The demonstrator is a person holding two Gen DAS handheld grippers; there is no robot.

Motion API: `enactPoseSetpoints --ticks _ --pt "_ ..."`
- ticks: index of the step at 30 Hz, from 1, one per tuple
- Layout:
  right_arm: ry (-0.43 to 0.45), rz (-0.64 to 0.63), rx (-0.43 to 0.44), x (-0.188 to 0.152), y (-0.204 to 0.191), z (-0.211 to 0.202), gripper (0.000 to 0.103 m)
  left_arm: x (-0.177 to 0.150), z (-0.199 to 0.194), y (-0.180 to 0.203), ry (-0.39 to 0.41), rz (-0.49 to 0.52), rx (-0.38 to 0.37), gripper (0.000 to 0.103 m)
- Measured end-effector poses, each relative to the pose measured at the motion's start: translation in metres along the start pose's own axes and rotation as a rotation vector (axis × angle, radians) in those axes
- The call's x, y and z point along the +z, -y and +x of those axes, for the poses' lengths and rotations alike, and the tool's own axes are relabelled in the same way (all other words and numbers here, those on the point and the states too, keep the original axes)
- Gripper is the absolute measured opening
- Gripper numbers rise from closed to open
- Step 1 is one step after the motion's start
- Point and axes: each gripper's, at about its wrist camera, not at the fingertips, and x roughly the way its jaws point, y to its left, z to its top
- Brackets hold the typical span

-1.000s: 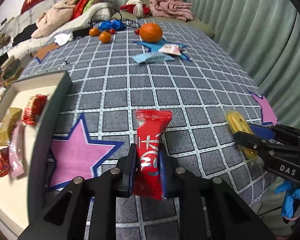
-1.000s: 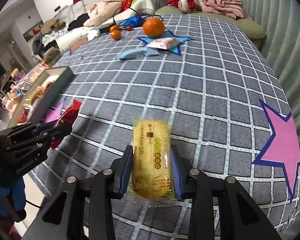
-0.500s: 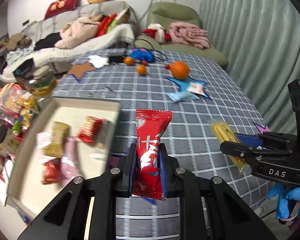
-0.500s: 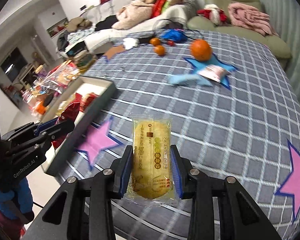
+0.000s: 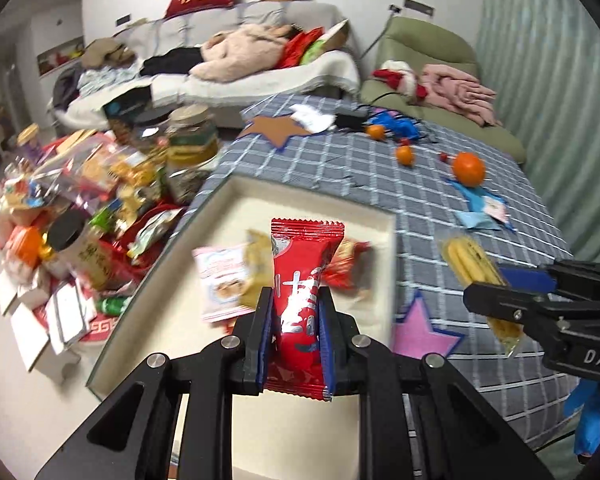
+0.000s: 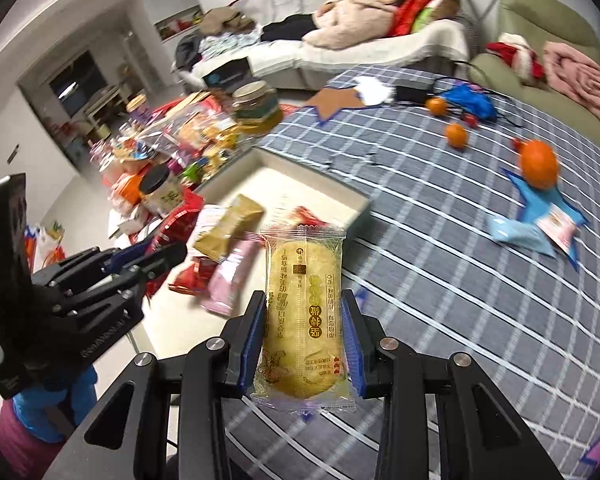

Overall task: Organize snacks
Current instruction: 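Carry both snacks over the white tray and open both tools to drop them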

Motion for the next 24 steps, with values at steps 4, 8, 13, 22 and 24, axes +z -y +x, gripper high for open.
enactPoseSetpoints --ticks 4,8,13,22,24 --pt "-0.03 -0.015 0.038 0.013 -0.017 0.02 0.038 -0.006 0.009 -0.021 -0.025 -0.035 0.017 0.022" --pt "-0.059 -0.041 0.059 0.024 -0.034 0.039 0.038 -0.011 0.017 -0.031 -0.049 -0.054 0.022 0.022" --pt "-0.098 -0.054 0.074 0.027 -0.045 0.058 0.038 -0.018 0.027 -0.036 -0.08 -0.06 0.031 0.024" --pt "-0.086 0.003 0.035 0.021 -0.021 0.051 0.09 -0.014 0.025 -0.031 -0.084 -0.069 0.073 0.078" --pt "-0.09 0.031 0.025 0.019 -0.006 0.047 0.09 -0.01 0.023 -0.026 -0.079 -0.06 0.074 0.079"
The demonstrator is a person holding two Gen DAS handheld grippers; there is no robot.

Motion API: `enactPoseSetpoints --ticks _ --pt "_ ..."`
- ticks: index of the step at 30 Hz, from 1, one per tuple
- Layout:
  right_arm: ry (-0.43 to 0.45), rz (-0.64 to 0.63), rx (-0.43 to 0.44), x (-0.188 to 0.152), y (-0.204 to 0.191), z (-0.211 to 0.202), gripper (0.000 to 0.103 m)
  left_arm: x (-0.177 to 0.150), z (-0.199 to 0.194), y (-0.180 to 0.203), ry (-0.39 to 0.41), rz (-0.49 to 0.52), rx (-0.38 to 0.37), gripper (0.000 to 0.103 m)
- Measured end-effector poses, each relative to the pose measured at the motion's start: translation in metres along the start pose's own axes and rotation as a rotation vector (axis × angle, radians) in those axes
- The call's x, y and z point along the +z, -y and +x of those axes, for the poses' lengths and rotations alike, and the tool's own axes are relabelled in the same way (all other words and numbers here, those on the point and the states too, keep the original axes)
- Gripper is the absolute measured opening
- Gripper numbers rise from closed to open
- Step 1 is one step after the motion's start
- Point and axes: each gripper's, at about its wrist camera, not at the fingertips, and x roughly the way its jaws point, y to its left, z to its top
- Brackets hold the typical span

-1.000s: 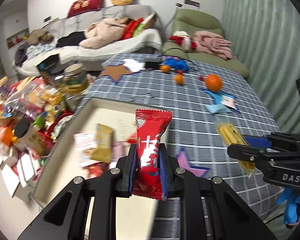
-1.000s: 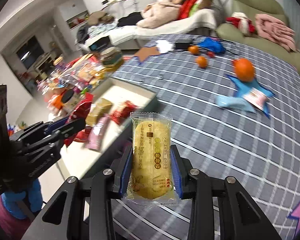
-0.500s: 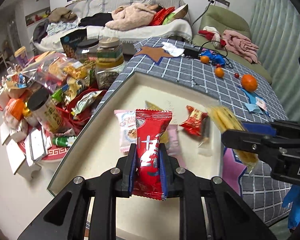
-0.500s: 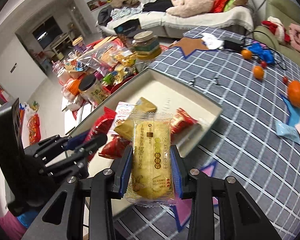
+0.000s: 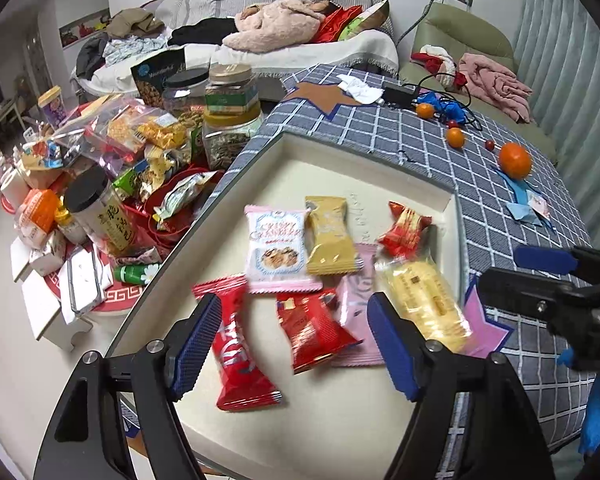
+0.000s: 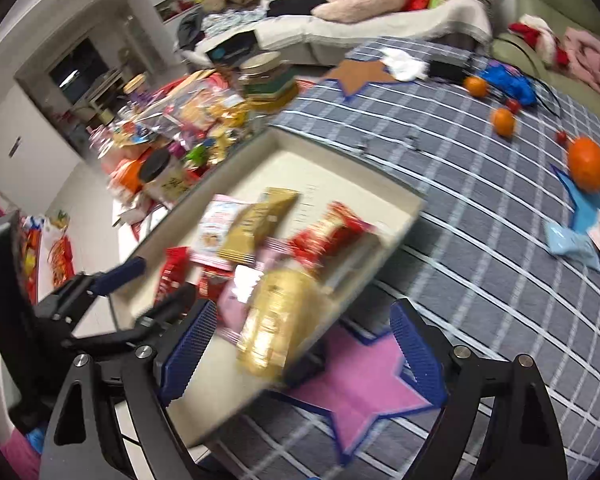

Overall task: Organize snacks
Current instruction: 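Carry both snacks over the white tray and open both tools to drop them, then move both open tools back to the blue bar and pink cranberry packet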

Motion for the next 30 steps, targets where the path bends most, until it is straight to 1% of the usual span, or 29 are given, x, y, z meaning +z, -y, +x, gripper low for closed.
enactPoseSetpoints --ticks 4,6,10,12,16,19,22,27,30 --pt "0.006 0.088 -0.048 -0.012 0.044 -0.011 0.09 0.006 -0.006 0.023 0.008 0.035 -0.014 0.08" --pt "0.007 0.161 -0.072 -0.023 0.074 -0.017 0.09 0.009 -0.009 0.036 0.012 0.061 -0.023 0.08" --pt "0.015 0.294 -0.11 -0.041 0.126 -0.029 0.09 0.017 -0.015 0.074 0.017 0.141 -0.068 0.081" --pt "0.029 0.367 -0.136 -0.05 0.156 -0.037 0.09 0.022 -0.016 0.101 0.025 0.203 -0.095 0.082" --pt "0.054 0.46 -0.176 -0.053 0.2 -0.053 0.09 0.027 -0.01 0.147 0.029 0.302 -0.109 0.083" --pt "0.066 0.512 -0.194 -0.051 0.229 -0.057 0.09 0.03 -0.001 0.175 0.008 0.342 -0.129 0.083" --pt "0.076 0.539 -0.211 -0.042 0.251 -0.054 0.09 0.033 0.007 0.197 -0.004 0.38 -0.136 0.083" --pt "0.107 0.581 -0.229 -0.014 0.278 -0.039 0.09 0.048 0.014 0.223 0.016 0.468 -0.128 0.083" --pt "0.108 0.599 -0.238 0.003 0.291 -0.025 0.089 0.058 0.024 0.235 0.02 0.524 -0.126 0.083"
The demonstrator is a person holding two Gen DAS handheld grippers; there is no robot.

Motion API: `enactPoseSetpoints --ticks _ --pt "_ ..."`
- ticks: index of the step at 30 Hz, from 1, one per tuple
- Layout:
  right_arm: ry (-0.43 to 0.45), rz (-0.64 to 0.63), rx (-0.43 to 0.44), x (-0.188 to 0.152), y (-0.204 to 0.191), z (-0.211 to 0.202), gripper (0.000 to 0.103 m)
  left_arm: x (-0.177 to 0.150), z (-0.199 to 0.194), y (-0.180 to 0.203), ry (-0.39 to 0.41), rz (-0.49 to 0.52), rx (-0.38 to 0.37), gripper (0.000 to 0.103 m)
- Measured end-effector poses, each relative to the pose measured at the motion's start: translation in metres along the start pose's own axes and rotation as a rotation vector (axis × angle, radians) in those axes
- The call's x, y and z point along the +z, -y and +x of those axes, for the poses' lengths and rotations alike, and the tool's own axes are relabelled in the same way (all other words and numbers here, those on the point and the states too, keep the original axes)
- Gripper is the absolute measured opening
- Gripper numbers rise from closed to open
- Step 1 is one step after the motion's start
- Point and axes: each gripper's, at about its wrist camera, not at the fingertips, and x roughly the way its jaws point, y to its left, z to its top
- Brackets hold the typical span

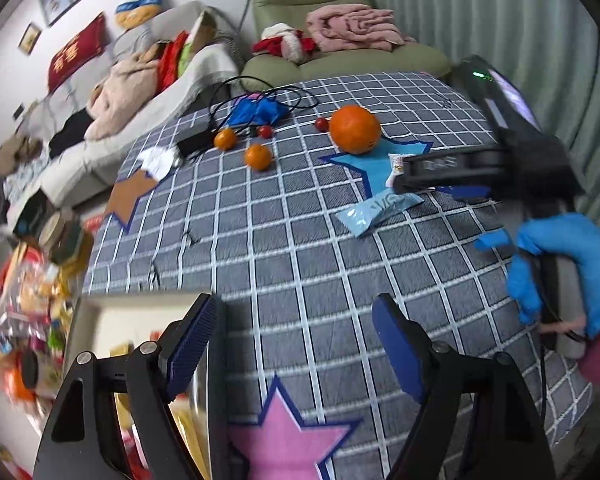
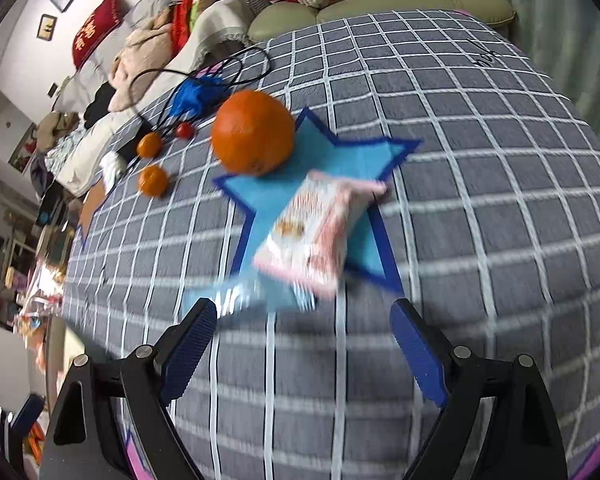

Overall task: Organize snacks
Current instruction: 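Move both open tools back to the blue bar and pink cranberry packet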

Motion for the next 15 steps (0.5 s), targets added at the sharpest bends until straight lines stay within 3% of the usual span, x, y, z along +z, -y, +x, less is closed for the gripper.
enactPoseSetpoints --ticks 4,8,10,12,15 --pt "0.015 -0.044 -0.036 0.022 -0.008 0.019 0.09 0.012 0.019 0.005 0.0 0.049 0.022 0.083" --pt "0.018 -0.126 -0.076 0.032 -0.014 0.026 0.089 0.024 0.043 0.015 -0.002 0.092 -0.005 0.083" --pt "0.032 -0.185 -0.11 0.029 -0.014 0.026 0.079 0.03 0.055 0.021 0.001 0.109 -0.018 0.083" --pt "0.06 -0.261 -0.158 0.025 -0.011 0.022 0.05 0.036 0.065 0.028 0.002 0.123 -0.028 0.083" --pt "0.059 -0.26 -0.127 0.023 0.009 0.013 0.046 0.046 0.082 0.039 -0.004 0.134 -0.046 0.083"
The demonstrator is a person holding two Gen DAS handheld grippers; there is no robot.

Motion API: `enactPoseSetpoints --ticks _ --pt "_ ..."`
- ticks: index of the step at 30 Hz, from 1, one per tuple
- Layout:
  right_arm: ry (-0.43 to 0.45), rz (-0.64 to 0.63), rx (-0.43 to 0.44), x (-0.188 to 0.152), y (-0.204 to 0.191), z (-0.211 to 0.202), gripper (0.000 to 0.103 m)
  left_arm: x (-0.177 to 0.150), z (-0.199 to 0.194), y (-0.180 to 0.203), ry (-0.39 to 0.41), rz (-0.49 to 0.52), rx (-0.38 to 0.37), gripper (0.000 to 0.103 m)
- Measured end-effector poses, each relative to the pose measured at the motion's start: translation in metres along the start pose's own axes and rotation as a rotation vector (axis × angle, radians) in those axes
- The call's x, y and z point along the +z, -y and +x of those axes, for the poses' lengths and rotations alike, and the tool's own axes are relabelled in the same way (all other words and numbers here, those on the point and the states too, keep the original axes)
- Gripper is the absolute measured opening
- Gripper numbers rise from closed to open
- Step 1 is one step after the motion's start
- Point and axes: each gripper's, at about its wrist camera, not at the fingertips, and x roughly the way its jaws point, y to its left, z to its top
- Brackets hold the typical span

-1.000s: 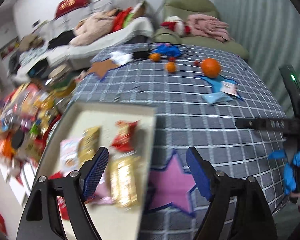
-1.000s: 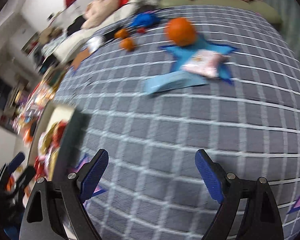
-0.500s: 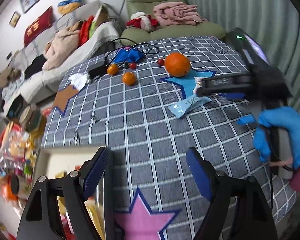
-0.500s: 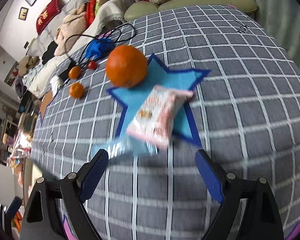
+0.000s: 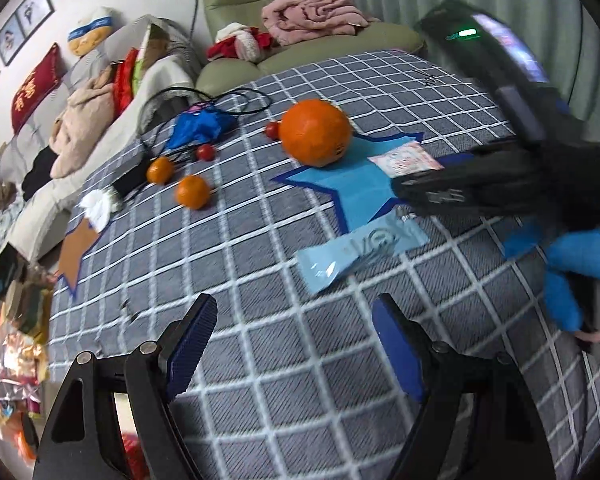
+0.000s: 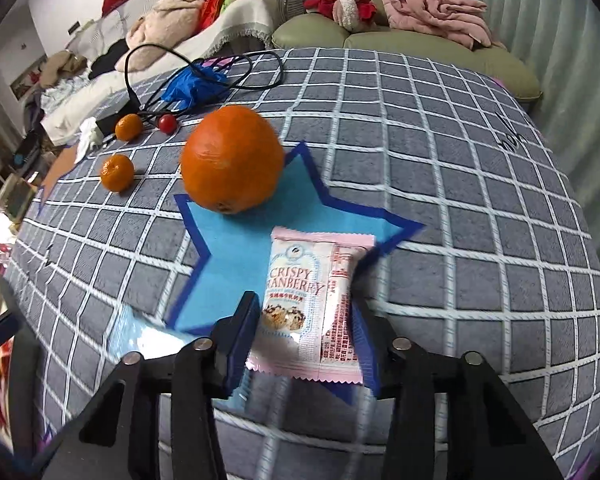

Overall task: Organize snacks
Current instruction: 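Move both open tools back to the blue bar and pink cranberry packet, then grasp the light blue bar with the left tool while the right tool grasps the pink Crispy Cranberry packet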

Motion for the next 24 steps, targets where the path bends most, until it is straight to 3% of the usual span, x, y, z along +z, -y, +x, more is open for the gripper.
enactPoseSetpoints --ticks 7,11,13,14,15,16,18,24 --pt "0.002 0.017 0.032 -0.018 0.029 -0.016 0.046 0.029 0.03 0.026 0.061 0.101 0.007 0.083" --pt "0.004 0.008 0.042 -0.021 0.032 -0.019 0.047 0.039 0.048 0.035 0.037 0.143 -0.036 0.085" --pt "0.008 -0.004 0.032 -0.022 0.029 -0.018 0.047 0.039 0.059 0.039 -0.028 0.124 -0.043 0.083" --pt "0.011 -0.016 0.022 -0.022 0.026 -0.017 0.047 0.038 0.057 0.038 -0.019 0.09 -0.055 0.08" --pt "0.013 -0.027 0.013 -0.023 0.024 -0.018 0.047 0.037 0.057 0.036 -0.031 0.066 -0.085 0.069" --pt "0.014 -0.039 0.004 -0.025 0.022 -0.019 0.047 0.037 0.057 0.035 -0.043 0.039 -0.126 0.052" --pt "0.011 -0.053 0.0 -0.029 0.02 -0.02 0.047 0.035 0.054 0.034 -0.056 0.001 -0.164 0.032" --pt "0.004 -0.083 -0.005 -0.056 0.014 -0.034 0.047 -0.004 0.029 0.039 -0.04 -0.077 -0.074 0.028"
